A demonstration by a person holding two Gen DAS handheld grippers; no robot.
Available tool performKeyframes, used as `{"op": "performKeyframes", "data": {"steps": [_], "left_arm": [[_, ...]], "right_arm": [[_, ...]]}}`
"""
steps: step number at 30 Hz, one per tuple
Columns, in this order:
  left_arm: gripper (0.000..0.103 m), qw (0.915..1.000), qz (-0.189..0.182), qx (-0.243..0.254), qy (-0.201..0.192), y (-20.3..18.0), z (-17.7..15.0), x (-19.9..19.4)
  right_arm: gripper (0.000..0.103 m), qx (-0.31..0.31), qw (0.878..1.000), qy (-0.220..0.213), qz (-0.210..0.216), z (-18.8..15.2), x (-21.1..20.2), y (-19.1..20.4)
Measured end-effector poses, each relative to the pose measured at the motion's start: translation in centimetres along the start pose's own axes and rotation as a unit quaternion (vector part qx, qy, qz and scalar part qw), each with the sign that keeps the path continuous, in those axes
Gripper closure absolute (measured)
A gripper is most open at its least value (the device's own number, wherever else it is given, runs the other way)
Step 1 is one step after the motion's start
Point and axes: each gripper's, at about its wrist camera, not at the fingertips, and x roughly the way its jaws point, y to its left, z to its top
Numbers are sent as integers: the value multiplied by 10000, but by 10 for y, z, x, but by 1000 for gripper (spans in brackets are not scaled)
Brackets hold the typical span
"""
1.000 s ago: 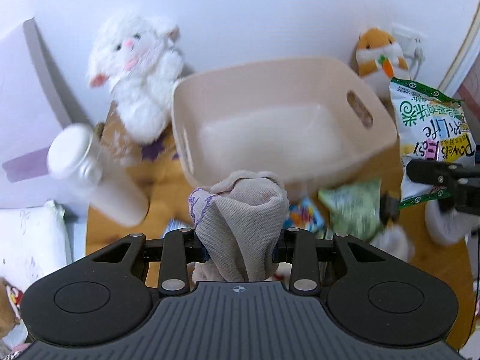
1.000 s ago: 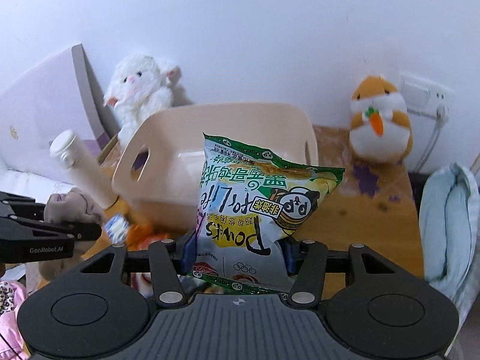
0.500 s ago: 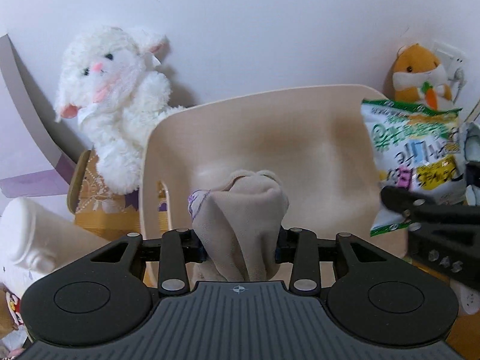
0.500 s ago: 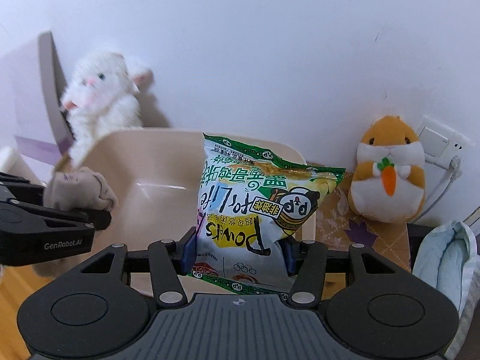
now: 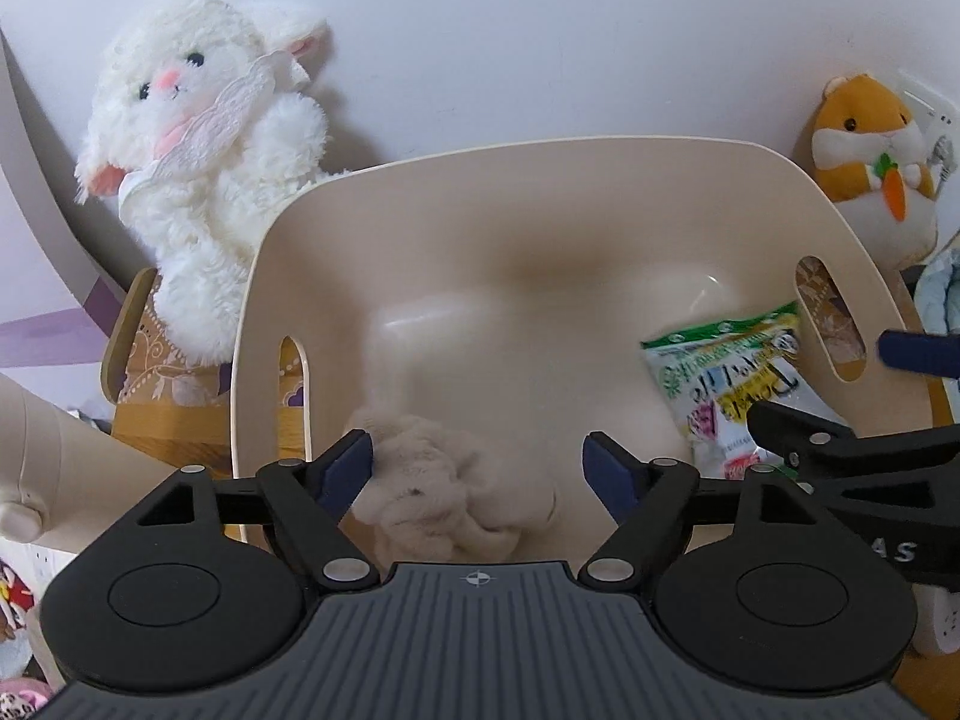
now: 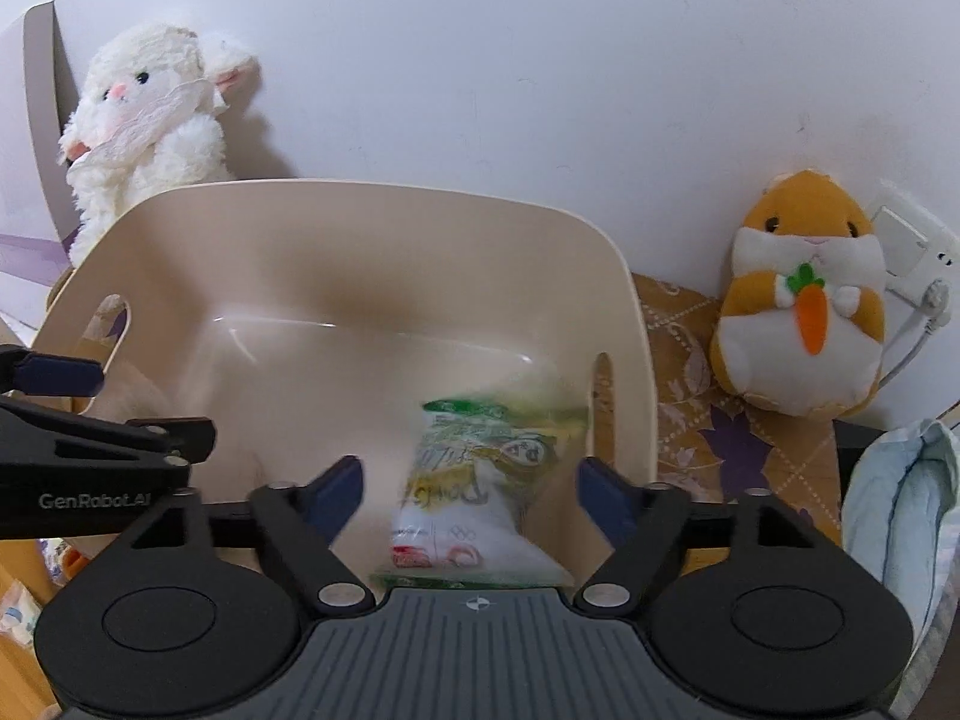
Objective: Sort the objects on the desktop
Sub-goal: 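Carry the sock and snack bag into the beige basket and release both, then grasp the wrapped sausage with the left tool while the right tool grasps the green scrunchie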
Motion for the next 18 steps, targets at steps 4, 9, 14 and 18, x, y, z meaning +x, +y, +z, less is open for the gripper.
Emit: {"op": "performKeyframes", "data": {"steps": [4, 9, 14, 18], "left_arm": [[21, 10000, -50, 9, 53, 2, -4, -4], [16, 10000, -27, 43, -41, 5, -12, -17], [12, 9995, -239, -79, -174, 15, -23, -39], [10, 9990, -313, 54, -313, 23, -33, -57]], "right_arm": [[4, 123, 9997, -57, 179, -3, -8, -6], [0, 195, 9994, -218, 186, -7, -26, -4], [0, 175, 9988, -429, 138, -16, -52, -2], [0, 194, 9982, -555, 75, -27, -75, -1]]}}
